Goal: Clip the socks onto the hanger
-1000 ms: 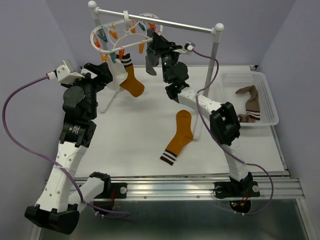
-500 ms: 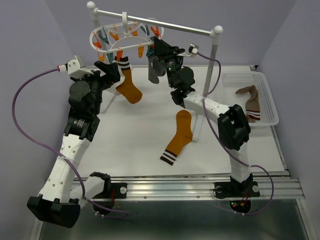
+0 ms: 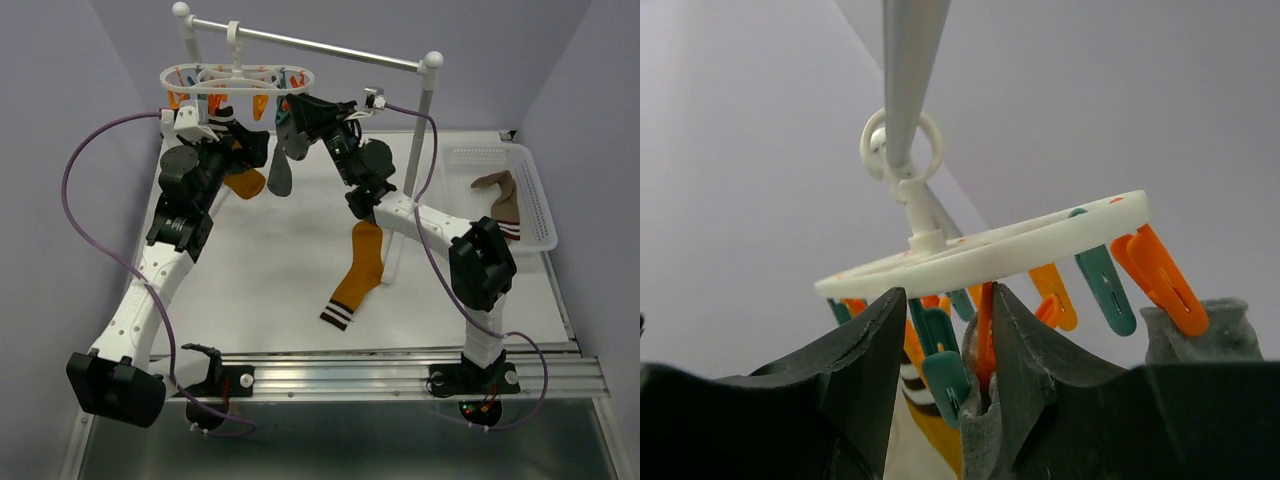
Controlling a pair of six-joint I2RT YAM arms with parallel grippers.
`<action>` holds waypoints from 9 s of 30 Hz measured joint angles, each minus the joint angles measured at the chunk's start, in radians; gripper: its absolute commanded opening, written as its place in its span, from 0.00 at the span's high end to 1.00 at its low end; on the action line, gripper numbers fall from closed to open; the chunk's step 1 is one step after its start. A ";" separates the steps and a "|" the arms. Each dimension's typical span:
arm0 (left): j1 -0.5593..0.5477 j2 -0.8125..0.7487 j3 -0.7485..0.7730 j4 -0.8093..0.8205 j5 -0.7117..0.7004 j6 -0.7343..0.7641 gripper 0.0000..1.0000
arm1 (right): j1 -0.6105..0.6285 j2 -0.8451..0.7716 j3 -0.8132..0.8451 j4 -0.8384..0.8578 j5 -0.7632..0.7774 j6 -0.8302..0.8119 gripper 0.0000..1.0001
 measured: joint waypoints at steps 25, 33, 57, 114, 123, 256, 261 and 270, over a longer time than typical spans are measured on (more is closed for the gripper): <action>-0.138 0.190 0.214 0.012 -0.182 0.422 0.04 | 0.017 -0.018 -0.039 -0.001 -0.131 -0.096 0.59; -0.240 0.210 0.210 0.051 -0.454 0.560 0.06 | 0.017 -0.018 -0.039 -0.018 -0.131 -0.116 0.59; -0.223 0.170 0.095 0.146 -0.501 0.615 0.03 | 0.017 -0.018 0.006 -0.048 -0.077 -0.172 0.60; -0.223 0.333 0.195 0.394 -0.480 0.590 0.48 | 0.018 -0.096 -0.094 -0.021 -0.076 -0.199 0.59; -0.223 0.333 0.202 0.383 -0.453 0.573 0.73 | 0.018 -0.102 -0.110 -0.021 -0.076 -0.199 0.59; 0.144 0.311 0.293 0.047 -0.174 0.161 0.28 | -0.082 0.004 0.225 -0.530 -0.501 -1.325 0.34; 0.144 0.316 0.293 0.052 -0.156 0.158 0.28 | -0.082 0.076 0.346 -0.593 -0.478 -1.401 0.35; 0.144 0.323 0.293 0.063 -0.137 0.158 0.28 | -0.082 0.145 0.428 -0.675 -0.464 -1.492 0.53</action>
